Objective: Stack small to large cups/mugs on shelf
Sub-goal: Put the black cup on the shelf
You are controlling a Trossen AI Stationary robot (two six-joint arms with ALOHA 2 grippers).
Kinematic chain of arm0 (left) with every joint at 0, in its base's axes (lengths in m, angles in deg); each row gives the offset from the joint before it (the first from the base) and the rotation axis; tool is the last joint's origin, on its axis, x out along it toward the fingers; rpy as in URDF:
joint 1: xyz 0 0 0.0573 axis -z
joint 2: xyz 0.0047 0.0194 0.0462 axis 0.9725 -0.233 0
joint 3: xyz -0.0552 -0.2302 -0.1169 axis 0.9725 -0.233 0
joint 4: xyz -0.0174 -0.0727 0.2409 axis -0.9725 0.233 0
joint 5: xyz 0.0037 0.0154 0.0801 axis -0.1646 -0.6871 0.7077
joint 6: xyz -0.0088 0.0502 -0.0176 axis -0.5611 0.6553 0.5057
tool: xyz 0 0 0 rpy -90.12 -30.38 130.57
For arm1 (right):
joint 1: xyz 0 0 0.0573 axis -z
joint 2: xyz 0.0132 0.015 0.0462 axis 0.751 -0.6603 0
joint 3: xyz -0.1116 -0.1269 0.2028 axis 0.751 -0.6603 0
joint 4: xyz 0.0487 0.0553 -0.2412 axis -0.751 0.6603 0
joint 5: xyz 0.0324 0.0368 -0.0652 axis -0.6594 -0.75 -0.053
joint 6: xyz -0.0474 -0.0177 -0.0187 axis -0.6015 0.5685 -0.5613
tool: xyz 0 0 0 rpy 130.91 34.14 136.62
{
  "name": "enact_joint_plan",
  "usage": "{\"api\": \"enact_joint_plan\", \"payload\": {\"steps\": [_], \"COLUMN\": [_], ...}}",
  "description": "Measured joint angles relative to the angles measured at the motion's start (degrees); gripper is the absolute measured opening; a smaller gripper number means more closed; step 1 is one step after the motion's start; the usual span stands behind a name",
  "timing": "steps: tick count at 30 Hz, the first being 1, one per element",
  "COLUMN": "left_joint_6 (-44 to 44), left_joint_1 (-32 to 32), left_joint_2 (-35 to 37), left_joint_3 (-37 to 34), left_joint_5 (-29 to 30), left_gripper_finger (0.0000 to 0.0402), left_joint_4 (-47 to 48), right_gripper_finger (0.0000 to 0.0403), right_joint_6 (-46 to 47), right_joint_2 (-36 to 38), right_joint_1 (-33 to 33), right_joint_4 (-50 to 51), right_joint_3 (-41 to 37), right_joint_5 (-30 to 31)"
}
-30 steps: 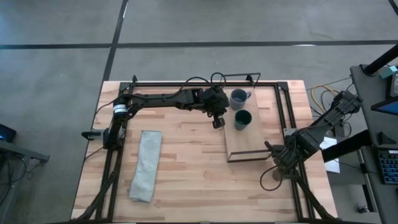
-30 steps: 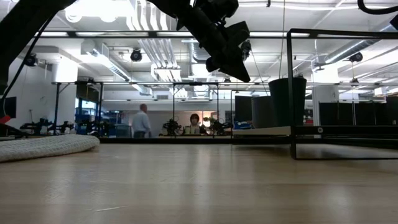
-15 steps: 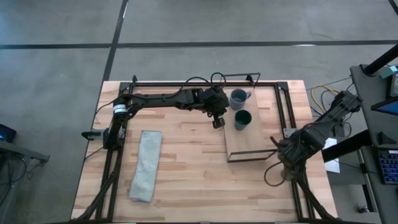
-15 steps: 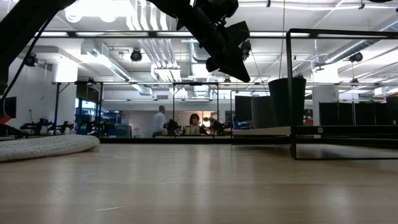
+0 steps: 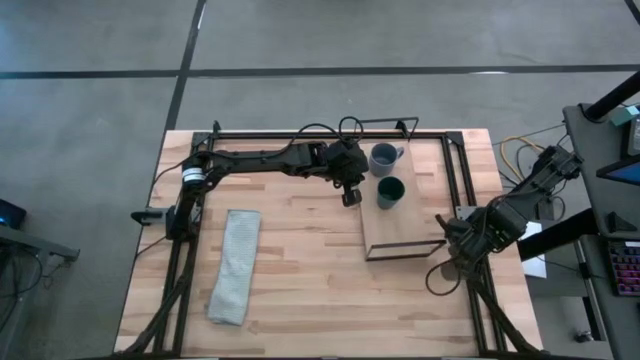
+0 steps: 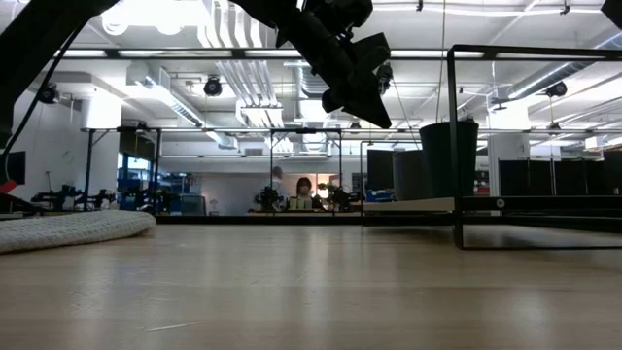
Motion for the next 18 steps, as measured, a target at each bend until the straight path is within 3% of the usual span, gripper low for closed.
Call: {"api": "enact_joint_plan", "payload": {"steps": [10,18], "left_joint_6": [0.0,-0.13], "left_joint_1": [0.02,0.02], "left_joint_2": [0.0,0.0], "left_joint_3": [0.0,0.0], "left_joint_5": [0.0,0.0], "left_gripper_finger": [0.0,0.0], "left_joint_4": [-0.04,-0.04], "right_gripper_finger": [0.0009,0.0009], "right_joint_6": [2.79,2.92], "right_joint_2": [-0.2,-0.2], "right_joint_1": [-0.01,-0.02], "right_joint_4": [0.02,-0.02], "right_joint_3": [1.76,14.36], "right_joint_5": [-0.87,-0.82]}}
